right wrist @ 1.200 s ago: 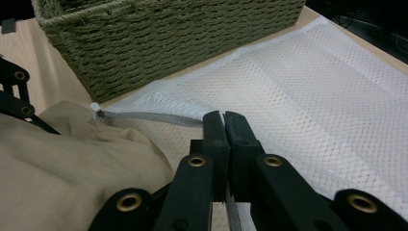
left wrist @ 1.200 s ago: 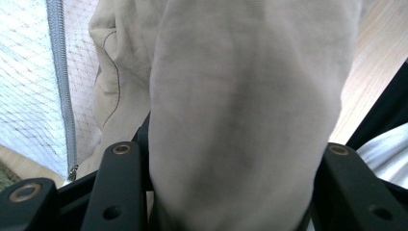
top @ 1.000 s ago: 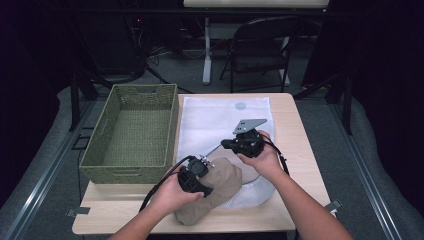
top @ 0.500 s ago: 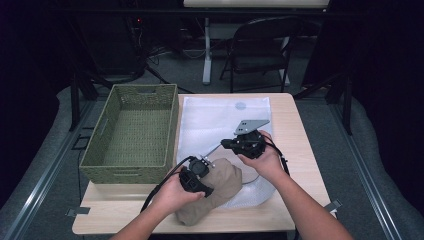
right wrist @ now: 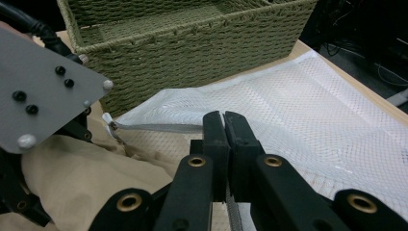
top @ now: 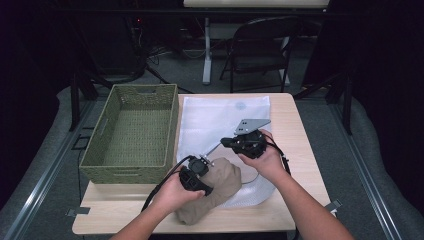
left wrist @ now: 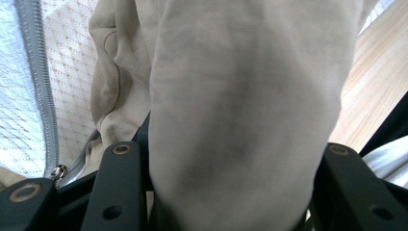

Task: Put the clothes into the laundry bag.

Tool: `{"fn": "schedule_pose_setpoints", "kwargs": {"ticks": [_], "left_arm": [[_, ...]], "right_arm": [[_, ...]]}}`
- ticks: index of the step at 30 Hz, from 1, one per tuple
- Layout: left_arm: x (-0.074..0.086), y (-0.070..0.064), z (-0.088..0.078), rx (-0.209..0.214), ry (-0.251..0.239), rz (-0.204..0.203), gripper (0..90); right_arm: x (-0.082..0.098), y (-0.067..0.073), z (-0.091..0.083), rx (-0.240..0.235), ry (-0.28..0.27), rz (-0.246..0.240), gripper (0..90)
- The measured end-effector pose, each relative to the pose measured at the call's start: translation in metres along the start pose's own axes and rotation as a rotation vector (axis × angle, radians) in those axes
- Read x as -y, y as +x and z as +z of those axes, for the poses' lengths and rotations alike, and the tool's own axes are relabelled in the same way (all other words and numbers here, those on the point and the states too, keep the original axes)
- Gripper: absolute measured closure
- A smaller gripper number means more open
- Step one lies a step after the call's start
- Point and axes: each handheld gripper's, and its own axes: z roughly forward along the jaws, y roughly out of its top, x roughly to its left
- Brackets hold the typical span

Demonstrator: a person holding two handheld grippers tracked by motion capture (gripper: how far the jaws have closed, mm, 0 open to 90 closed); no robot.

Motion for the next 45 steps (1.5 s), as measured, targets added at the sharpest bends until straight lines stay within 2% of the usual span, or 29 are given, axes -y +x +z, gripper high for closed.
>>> {"fn": "schedule_pose_setpoints", "kwargs": {"ticks": [7, 12, 19, 22, 23, 27, 28, 30, 31, 41, 45], "left_arm": [[-0.007, 0.002, -0.009, 0.005, -0.030, -0.028, 49.5], [-0.014, 0.002, -0.013, 0.001, -0.025, -0.016, 49.5], [-0.020, 0.005, -0.011, -0.004, -0.031, -0.040, 49.5], [-0.022, 0.005, -0.010, -0.020, -0.022, -0.048, 49.5], [-0.022, 0.005, -0.008, -0.031, -0.023, -0.061, 49.5], [-0.024, 0.006, -0.005, -0.033, -0.033, -0.094, 49.4], [-0.024, 0.006, -0.004, -0.031, -0.038, -0.113, 49.4], [-0.025, 0.008, -0.003, -0.033, -0.038, -0.112, 49.4], [-0.025, 0.007, -0.002, -0.028, -0.044, -0.130, 49.4], [-0.029, 0.010, -0.007, -0.031, -0.026, -0.130, 49.2], [-0.032, 0.011, -0.008, -0.038, -0.038, -0.134, 49.1]], "right_arm": [[-0.001, 0.003, 0.001, 0.002, 0.002, -0.012, 88.1], [-0.003, 0.003, -0.001, -0.001, -0.001, -0.012, 88.1], [-0.004, 0.002, -0.002, 0.002, -0.007, -0.013, 88.1], [-0.004, 0.002, -0.003, 0.000, -0.006, -0.015, 88.1], [-0.004, 0.002, -0.003, 0.000, -0.005, -0.016, 88.0], [-0.005, 0.004, -0.003, -0.003, -0.007, -0.019, 88.1], [-0.004, 0.006, -0.004, -0.006, -0.003, -0.022, 88.1], [-0.004, 0.006, -0.003, -0.004, -0.004, -0.022, 88.1], [-0.004, 0.007, -0.004, -0.006, -0.004, -0.026, 88.1], [0.000, 0.012, -0.004, -0.012, -0.012, -0.026, 88.1], [-0.001, 0.011, -0.005, -0.012, -0.020, -0.023, 88.0]]}}
